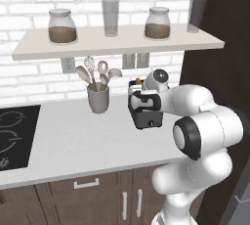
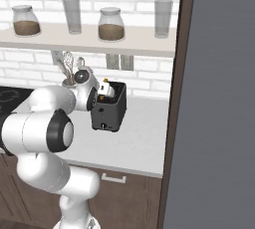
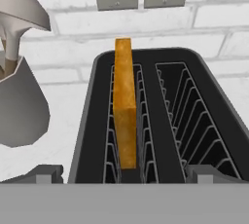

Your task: Start the toaster. Once the lever pops up, take the bread to the plate on the dining counter.

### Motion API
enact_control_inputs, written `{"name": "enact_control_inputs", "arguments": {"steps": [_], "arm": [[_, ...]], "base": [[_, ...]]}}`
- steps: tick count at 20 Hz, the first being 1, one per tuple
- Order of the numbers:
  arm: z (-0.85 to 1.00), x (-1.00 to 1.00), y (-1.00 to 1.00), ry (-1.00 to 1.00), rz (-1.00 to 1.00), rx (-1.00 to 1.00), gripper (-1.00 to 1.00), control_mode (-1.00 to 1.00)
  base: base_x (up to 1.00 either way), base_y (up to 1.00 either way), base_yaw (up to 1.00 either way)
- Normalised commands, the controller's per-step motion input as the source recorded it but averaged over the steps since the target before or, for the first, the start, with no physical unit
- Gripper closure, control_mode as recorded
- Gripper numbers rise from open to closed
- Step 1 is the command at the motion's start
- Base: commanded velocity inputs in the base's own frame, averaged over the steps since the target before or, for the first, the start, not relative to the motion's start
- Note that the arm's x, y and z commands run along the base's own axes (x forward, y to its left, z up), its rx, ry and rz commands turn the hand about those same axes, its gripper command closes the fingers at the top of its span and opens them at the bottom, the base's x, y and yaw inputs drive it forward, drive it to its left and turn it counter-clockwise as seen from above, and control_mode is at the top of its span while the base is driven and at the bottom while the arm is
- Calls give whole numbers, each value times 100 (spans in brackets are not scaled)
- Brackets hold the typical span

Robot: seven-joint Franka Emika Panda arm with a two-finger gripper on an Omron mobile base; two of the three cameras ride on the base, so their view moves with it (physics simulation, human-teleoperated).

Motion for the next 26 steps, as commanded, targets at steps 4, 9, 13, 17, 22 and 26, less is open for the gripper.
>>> {"name": "enact_control_inputs", "arguments": {"steps": [4,9,13,17,22,26], "arm": [[0,10,0,-1,0,0,-100,-100],[0,10,0,0,0,0,-100,-100],[0,14,0,0,0,0,-100,-100],[-1,18,0,0,0,0,-100,-100],[-4,14,0,0,0,0,-100,-100],[-3,9,0,0,0,0,-100,-100]], "base": [[0,0,0],[0,0,0],[0,0,0],[0,0,0],[0,0,0],[0,0,0]]}}
